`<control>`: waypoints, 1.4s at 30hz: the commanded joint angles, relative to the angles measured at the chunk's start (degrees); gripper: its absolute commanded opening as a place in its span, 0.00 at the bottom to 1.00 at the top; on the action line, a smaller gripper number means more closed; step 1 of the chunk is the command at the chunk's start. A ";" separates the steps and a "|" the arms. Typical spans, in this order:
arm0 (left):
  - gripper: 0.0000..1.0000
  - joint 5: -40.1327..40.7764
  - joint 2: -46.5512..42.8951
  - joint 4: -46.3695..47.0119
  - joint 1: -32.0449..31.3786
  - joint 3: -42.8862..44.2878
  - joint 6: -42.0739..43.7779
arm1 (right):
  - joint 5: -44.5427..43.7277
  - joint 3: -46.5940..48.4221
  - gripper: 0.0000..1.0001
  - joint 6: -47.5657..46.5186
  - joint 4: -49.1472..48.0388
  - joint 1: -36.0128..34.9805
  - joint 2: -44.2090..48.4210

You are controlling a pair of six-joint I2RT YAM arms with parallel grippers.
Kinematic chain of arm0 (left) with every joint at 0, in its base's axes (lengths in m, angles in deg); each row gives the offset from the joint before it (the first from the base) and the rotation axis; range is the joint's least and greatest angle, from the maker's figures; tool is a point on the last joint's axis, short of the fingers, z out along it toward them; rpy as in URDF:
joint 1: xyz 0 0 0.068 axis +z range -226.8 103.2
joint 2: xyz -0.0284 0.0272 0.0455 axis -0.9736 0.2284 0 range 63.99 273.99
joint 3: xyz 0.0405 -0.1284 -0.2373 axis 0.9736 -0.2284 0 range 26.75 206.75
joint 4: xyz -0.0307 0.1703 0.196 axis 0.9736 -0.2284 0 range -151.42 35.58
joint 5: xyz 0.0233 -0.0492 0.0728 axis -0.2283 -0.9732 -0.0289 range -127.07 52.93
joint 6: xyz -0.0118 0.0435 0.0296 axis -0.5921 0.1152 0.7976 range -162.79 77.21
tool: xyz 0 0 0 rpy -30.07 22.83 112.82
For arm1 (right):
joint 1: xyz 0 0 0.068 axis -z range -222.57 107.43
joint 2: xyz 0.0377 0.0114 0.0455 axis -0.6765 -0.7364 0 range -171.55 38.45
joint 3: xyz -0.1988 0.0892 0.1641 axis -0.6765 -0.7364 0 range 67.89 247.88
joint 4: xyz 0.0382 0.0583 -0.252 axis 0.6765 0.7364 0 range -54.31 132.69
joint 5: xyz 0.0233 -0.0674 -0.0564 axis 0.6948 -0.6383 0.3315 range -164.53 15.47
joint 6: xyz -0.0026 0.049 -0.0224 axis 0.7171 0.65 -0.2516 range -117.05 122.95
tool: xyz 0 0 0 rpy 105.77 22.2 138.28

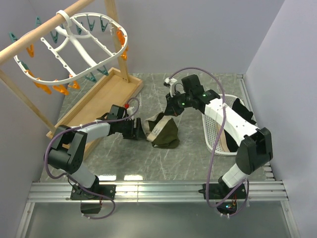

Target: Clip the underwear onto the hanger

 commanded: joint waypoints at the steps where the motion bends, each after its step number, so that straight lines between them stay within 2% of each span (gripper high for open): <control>1: 0.71 0.17 1.06 4.33 0.14 0.73 -1.57 | -1.77 0.52 0.00 -1.68 4.64 0.47 1.69; 8: 0.65 0.43 3.35 10.38 0.32 1.35 -5.61 | -2.38 -0.45 0.00 -2.73 6.30 0.30 3.63; 12: 0.59 -1.50 1.24 16.63 0.50 -1.28 -5.45 | -3.87 -1.32 0.00 -4.40 7.10 1.09 4.33; 15: 0.62 -5.27 -1.13 17.61 0.50 -0.86 1.39 | -4.75 -2.20 0.00 -6.42 8.42 1.53 3.98; 17: 0.68 -7.47 -2.45 14.45 0.41 -0.06 10.79 | -5.72 -2.82 0.00 -8.00 8.59 1.79 3.81; 19: 0.68 -5.99 -3.41 12.87 0.41 0.73 17.80 | -6.51 -3.96 0.00 -8.97 8.68 2.06 3.63; 22: 0.67 -1.86 -1.94 11.46 0.41 2.57 23.01 | -7.48 -5.63 0.00 -10.73 7.98 2.41 3.45; 27: 0.63 -1.15 4.22 9.88 -0.12 9.23 21.63 | -7.57 -7.30 0.00 -11.70 6.84 2.50 4.07; 32: 0.59 -0.89 11.69 5.57 -2.23 15.40 15.39 | -7.74 -7.56 0.00 -11.53 6.75 2.67 4.68; 39: 0.65 3.24 16.17 0.73 -5.48 16.73 11.62 | -7.66 -7.92 0.00 -11.09 7.01 2.59 6.09; 42: 0.57 5.26 17.14 1.43 -6.18 15.67 10.03 | -7.31 -7.92 0.00 -11.00 7.19 2.59 6.88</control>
